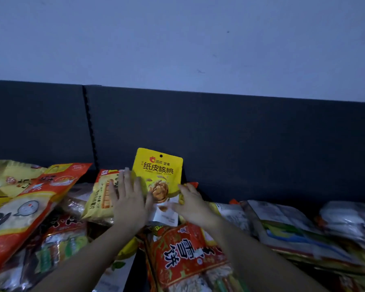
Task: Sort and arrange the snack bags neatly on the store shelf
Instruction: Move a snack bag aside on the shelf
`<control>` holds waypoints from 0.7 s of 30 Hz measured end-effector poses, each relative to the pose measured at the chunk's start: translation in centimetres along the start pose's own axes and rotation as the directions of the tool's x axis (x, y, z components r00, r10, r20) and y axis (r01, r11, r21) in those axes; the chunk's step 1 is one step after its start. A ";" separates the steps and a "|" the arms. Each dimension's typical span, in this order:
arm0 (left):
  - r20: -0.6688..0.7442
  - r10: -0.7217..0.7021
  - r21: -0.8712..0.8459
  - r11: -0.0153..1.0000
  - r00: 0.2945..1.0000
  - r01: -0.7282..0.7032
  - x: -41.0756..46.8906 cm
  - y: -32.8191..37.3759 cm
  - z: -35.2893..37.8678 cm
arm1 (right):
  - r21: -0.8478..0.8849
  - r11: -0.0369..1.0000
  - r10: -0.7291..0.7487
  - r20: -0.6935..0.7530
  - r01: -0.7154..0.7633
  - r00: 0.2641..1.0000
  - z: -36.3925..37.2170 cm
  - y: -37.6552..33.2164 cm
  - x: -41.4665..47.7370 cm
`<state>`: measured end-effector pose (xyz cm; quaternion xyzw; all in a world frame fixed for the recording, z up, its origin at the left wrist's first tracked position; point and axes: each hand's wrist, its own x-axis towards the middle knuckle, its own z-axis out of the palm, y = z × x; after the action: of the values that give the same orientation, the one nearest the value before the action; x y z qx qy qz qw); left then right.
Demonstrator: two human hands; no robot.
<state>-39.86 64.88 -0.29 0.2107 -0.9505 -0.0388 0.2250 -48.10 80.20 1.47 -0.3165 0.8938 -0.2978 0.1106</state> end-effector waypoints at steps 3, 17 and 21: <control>-0.070 0.119 -0.078 0.989 0.990 -0.125 1.4 3.5 -1.3 | 0.021 1.000 0.024 -0.070 -0.022 0.997 -2.8 1.7 -1.4; 0.284 0.684 -0.645 0.654 0.672 -0.394 -1.2 32.9 -0.4 | 0.004 0.893 0.387 -0.518 -0.450 0.763 -19.7 19.2 -18.2; 0.388 0.681 -0.692 0.660 0.621 -0.292 -1.8 37.8 1.8 | -0.003 0.780 0.523 -0.548 -0.626 0.653 -22.1 24.5 -23.2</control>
<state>-53.67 99.91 3.70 -0.1725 -0.9307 -0.3192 -0.0471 -50.88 120.33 4.59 0.0672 0.9670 -0.2335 -0.0764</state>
